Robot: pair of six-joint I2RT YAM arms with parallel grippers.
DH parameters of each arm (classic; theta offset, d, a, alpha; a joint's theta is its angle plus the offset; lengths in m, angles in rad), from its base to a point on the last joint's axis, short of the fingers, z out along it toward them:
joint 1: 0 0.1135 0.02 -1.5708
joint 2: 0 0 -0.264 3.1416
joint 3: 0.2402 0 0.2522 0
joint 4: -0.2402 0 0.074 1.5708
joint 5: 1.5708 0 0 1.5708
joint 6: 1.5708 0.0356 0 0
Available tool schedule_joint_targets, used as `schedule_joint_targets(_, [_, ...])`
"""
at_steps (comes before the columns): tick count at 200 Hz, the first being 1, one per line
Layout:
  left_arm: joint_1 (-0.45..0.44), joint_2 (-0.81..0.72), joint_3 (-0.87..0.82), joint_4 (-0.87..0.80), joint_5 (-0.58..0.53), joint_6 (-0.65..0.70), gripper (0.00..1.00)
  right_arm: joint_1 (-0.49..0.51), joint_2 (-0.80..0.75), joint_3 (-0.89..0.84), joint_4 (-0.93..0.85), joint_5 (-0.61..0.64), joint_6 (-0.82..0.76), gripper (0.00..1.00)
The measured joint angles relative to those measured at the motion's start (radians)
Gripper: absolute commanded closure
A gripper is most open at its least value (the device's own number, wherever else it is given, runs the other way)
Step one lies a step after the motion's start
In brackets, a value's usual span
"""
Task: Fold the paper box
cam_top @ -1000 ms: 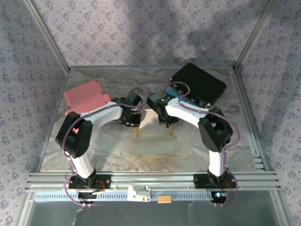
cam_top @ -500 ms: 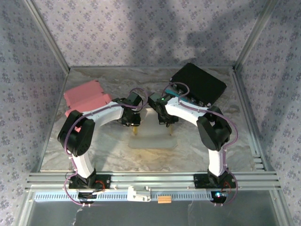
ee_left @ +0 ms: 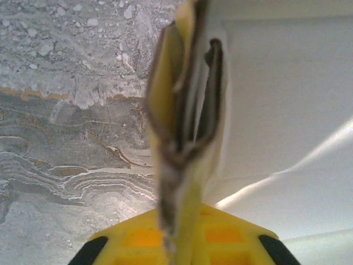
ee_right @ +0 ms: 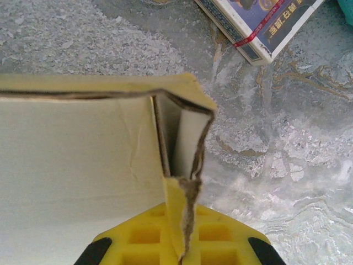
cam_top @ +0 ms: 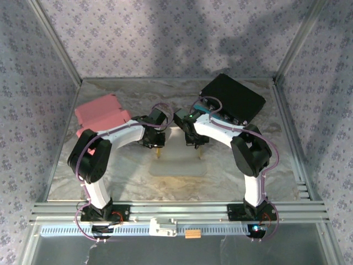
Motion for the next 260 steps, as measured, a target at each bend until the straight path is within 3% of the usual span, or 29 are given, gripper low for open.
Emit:
schedule_joint_targets(19, [0.0, 0.0, 0.0, 0.0, -0.003, 0.0, 1.0, 0.0, 0.0, 0.0, 0.0, 0.0, -0.001, 1.0])
schedule_joint_targets(51, [-0.008, 0.0, 0.001, -0.005, -0.03, -0.014, 1.0, 0.0, 0.0, 0.0, 0.006, -0.001, -0.003, 1.0])
schedule_joint_targets(123, [-0.056, 0.05, 0.087, -0.152, -0.201, -0.171, 0.98, -0.002, 0.008, 0.0, 0.027, -0.058, 0.01, 1.0])
schedule_joint_targets(255, [-0.066, 0.126, 0.178, -0.238, -0.261, -0.247, 1.0, -0.027, 0.009, 0.0, 0.027, -0.147, 0.028, 1.0])
schedule_joint_targets(260, [-0.066, 0.128, 0.18, -0.24, -0.261, -0.247, 0.96, -0.028, 0.009, 0.0, 0.027, -0.148, 0.028, 1.0])
